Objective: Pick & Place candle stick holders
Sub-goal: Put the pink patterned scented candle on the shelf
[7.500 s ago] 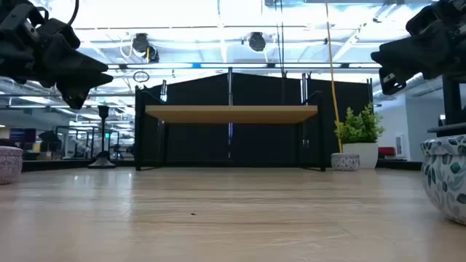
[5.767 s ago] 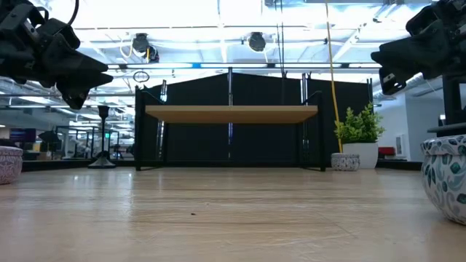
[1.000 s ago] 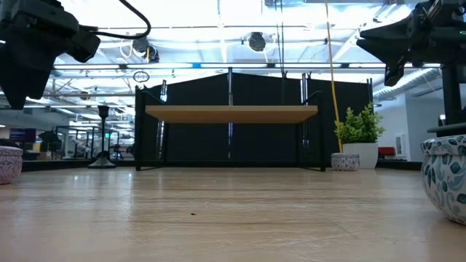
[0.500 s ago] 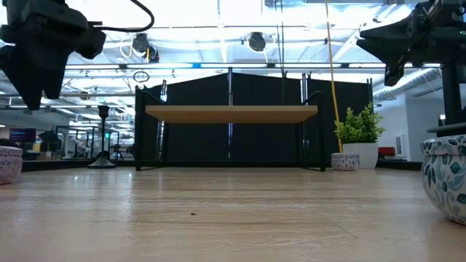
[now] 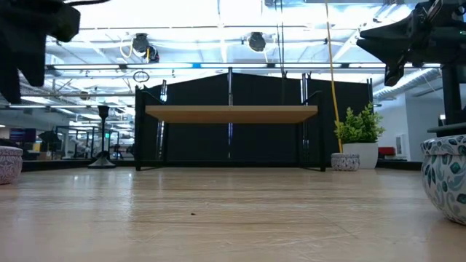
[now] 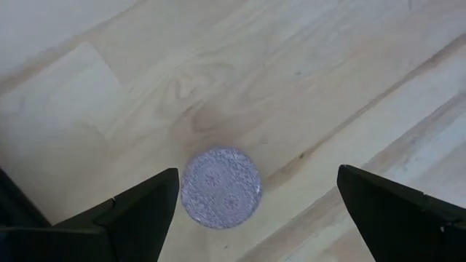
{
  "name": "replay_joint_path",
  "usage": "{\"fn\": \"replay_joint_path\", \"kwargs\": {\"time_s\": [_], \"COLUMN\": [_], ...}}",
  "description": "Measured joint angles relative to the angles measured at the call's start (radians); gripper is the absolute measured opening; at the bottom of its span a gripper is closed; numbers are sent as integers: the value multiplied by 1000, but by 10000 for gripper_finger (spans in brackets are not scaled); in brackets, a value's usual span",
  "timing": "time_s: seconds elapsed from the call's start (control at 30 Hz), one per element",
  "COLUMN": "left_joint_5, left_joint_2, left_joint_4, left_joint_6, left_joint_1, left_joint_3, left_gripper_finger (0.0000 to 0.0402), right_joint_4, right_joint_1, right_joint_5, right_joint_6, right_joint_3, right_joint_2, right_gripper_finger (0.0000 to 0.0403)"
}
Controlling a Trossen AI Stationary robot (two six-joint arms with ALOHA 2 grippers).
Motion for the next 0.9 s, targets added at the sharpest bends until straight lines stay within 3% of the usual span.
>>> {"fn": "replay_joint_path", "kwargs": {"time_s": [0.27,0.9], "left_joint_5": [17,30], "left_joint_2": [0,138], "left_joint_4": [18,114], "left_joint_6": [-197,-287], "left_joint_1": [-83,-123], "left_joint_3": [-44,-100], "left_gripper_finger": [381,381], "right_joint_4": [0,0], "right_joint_1": [0,0], "right_joint_5": [0,0], "right_joint_6": [0,0], "right_joint_3": [0,0], "right_joint_2": [0,0], "right_gripper_finger": [73,73]}}
